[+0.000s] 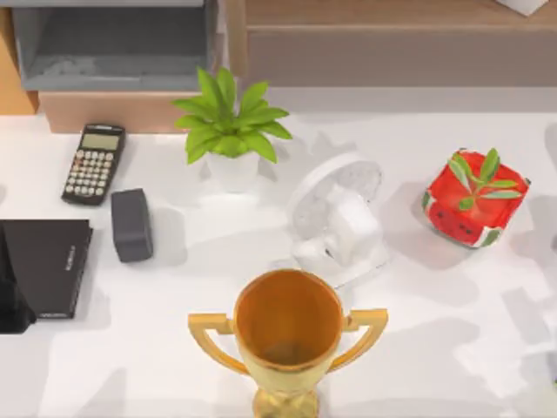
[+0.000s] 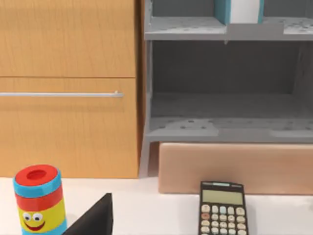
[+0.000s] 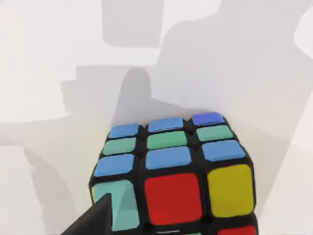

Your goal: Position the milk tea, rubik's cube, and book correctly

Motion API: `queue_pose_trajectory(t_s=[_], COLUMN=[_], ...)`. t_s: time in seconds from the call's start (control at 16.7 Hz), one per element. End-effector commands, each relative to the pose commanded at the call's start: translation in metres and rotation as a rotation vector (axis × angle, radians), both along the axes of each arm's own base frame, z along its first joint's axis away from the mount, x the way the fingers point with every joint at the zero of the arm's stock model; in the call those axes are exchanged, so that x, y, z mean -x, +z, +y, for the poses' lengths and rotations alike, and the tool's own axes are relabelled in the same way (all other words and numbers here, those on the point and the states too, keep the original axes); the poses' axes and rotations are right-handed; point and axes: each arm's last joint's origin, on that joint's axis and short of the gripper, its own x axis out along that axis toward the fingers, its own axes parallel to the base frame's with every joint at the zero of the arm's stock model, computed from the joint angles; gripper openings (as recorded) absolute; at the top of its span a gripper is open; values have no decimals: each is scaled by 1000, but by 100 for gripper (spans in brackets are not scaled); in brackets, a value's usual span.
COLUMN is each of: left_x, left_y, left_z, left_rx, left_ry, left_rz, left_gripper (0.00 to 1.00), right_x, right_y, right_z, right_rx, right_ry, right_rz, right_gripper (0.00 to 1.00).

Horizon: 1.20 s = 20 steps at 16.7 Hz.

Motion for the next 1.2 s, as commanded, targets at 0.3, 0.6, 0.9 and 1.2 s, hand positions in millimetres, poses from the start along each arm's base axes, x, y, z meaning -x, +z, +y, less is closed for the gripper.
queue_pose_trajectory(t_s=[0.3, 0.6, 0.9, 1.2], left_x=[0, 0, 0, 0], left_y=[0, 0, 0, 0], left_z=[0, 0, 0, 0], left_rx=[0, 0, 0, 0], left_ry=[0, 0, 0, 0], left_rz=[0, 0, 0, 0], left_gripper=[100, 100, 100, 100], right_x=[24, 23, 21, 24], right_y=[8, 8, -18, -51], right_z=[16, 15, 16, 16], right_rx=[38, 36, 38, 38], right_ry=[140, 135, 140, 140], right_rz=[103, 103, 102, 103], right_gripper=[100, 100, 100, 100])
